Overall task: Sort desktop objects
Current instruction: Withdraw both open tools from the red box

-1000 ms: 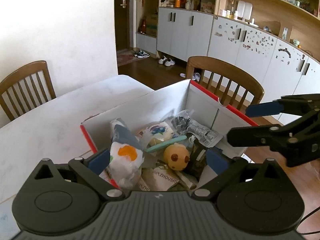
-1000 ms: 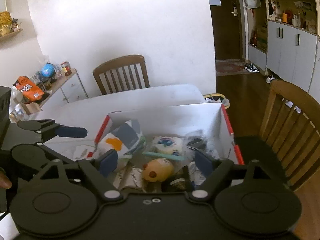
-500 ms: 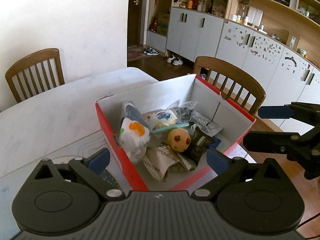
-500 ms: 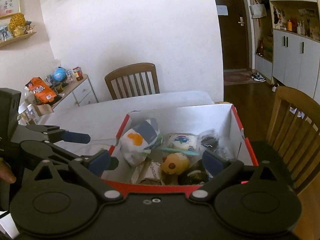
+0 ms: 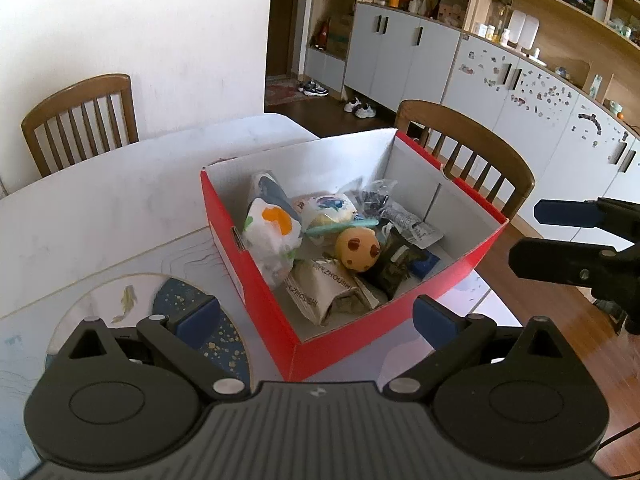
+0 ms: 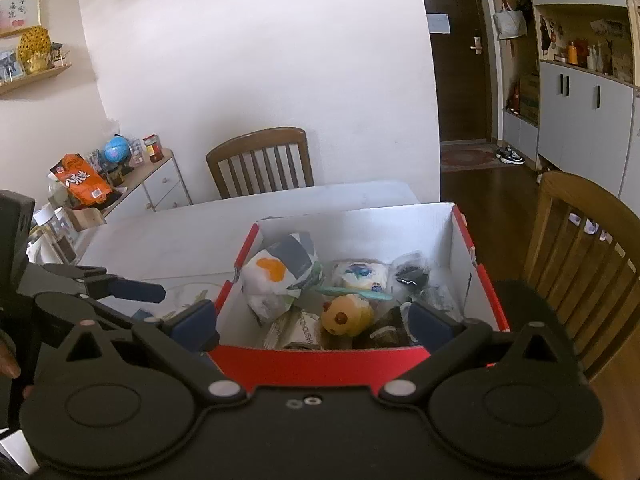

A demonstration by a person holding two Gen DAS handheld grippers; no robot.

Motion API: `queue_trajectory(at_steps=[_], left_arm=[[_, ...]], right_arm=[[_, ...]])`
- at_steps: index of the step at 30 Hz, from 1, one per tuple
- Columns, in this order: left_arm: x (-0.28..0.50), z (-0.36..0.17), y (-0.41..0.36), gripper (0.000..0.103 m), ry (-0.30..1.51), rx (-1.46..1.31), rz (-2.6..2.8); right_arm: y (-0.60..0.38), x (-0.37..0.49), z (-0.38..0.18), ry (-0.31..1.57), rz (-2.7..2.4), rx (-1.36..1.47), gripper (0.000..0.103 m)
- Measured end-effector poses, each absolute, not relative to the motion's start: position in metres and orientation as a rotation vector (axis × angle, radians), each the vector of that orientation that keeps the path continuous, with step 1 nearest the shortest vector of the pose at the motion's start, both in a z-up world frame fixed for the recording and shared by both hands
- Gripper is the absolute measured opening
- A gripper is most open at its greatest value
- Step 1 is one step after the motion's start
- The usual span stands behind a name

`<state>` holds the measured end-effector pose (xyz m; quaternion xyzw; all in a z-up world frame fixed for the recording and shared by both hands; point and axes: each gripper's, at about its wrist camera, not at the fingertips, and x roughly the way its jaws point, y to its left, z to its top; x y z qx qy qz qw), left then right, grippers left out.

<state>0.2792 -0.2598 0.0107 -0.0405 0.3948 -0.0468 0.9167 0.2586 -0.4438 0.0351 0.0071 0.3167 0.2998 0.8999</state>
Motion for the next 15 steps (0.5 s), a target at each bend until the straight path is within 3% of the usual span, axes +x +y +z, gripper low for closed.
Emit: queue_trajectory(at_steps=[15], left_arm=[[0.278, 0.017, -0.273, 0.103, 0.805, -0.042, -0.083]], right_arm=[[-0.449, 0.256, 0.034, 0.661, 0.638, 0.020, 0.103]])
